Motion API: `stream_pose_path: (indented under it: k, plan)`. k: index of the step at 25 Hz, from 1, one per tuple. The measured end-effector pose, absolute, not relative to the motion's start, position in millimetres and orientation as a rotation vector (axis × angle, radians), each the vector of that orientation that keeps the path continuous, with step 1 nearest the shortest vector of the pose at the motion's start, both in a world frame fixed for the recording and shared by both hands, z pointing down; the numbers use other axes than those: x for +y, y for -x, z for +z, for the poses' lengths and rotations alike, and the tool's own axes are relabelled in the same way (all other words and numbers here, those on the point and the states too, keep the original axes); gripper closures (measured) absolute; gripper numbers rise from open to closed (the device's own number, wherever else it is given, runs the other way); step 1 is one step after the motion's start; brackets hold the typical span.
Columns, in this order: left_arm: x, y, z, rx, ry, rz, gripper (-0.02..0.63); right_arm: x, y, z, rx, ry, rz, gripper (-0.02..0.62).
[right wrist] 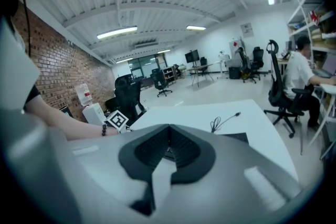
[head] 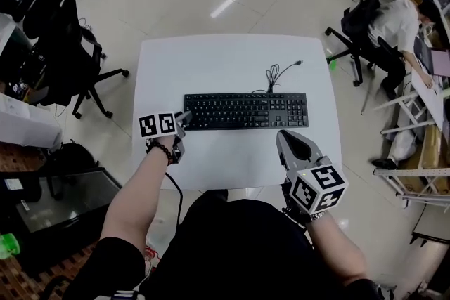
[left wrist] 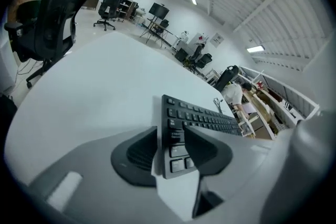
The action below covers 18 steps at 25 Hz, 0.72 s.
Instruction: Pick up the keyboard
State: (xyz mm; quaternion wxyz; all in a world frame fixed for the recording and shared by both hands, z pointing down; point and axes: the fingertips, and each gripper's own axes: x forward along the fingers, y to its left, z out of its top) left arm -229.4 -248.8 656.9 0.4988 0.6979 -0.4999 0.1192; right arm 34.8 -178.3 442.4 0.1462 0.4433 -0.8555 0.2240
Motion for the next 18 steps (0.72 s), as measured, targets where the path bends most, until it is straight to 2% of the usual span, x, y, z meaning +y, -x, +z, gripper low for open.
stream_pose_path:
  k: [9, 18]
  plan:
    - [-252, 229, 651, -1.118, -1.664, 0.206, 0.507, -195, -36, 468, -2.408, -1.316, 0.791, 0.592]
    - [-243, 222, 595, -1.086, -1.719, 0.177, 0.53, -197, -37, 519, -2.343, -1.326, 1.205, 0.583]
